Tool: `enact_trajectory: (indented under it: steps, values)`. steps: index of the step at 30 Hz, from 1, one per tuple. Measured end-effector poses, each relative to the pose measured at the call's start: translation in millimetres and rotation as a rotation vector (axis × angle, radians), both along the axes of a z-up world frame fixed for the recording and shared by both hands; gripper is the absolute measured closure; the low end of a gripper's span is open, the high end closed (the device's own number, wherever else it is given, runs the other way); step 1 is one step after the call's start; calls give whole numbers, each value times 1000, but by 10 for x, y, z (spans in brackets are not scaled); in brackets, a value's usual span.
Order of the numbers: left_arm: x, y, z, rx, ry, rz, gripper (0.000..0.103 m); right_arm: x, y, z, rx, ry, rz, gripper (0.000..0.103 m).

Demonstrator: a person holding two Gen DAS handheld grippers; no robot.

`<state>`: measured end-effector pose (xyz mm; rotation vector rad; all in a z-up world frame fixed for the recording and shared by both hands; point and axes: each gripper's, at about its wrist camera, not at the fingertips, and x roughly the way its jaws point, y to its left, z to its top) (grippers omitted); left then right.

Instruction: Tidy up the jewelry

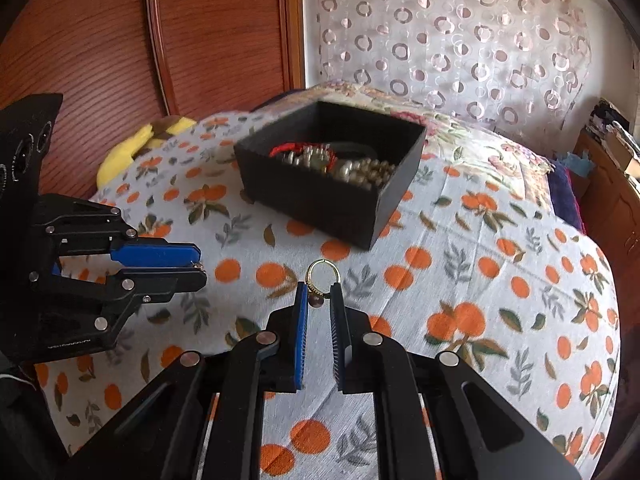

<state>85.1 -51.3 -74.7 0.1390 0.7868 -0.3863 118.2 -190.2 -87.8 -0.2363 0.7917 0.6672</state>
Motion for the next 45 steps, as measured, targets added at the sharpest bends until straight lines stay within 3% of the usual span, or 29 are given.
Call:
enact_trajectory:
  steps: [13, 24, 25, 28, 35, 36, 38, 42, 45]
  values:
    - [381, 82, 373, -29, -82, 49, 89, 366, 34, 298, 87, -40, -6, 91]
    - [731, 101, 519, -28, -110, 79, 89, 647, 118, 306, 116, -32, -6, 90]
    - [759, 105, 514, -27, -109, 82, 89, 661, 115, 303, 115, -34, -7, 88]
    - [862, 110, 491, -25, -101, 91, 89, 681, 81, 280, 121, -31, -18, 67]
    - [1000, 89, 422, -16, -86, 114, 88, 627, -51, 260, 132, -34, -46, 67]
    - [1009, 96, 421, -15, -85, 117, 86, 613, -76, 260, 133, -34, -49, 67]
    - [1008, 93, 424, -16, -86, 130, 62, 566, -109, 247, 130, -36, -58, 67]
    - [935, 107, 438, -10, -99, 151, 50, 464, -181, 238, 133, -41, -81, 67]
    - [826, 135, 458, -11, -114, 171, 32, 345, -239, 258, 140, -59, -109, 60]
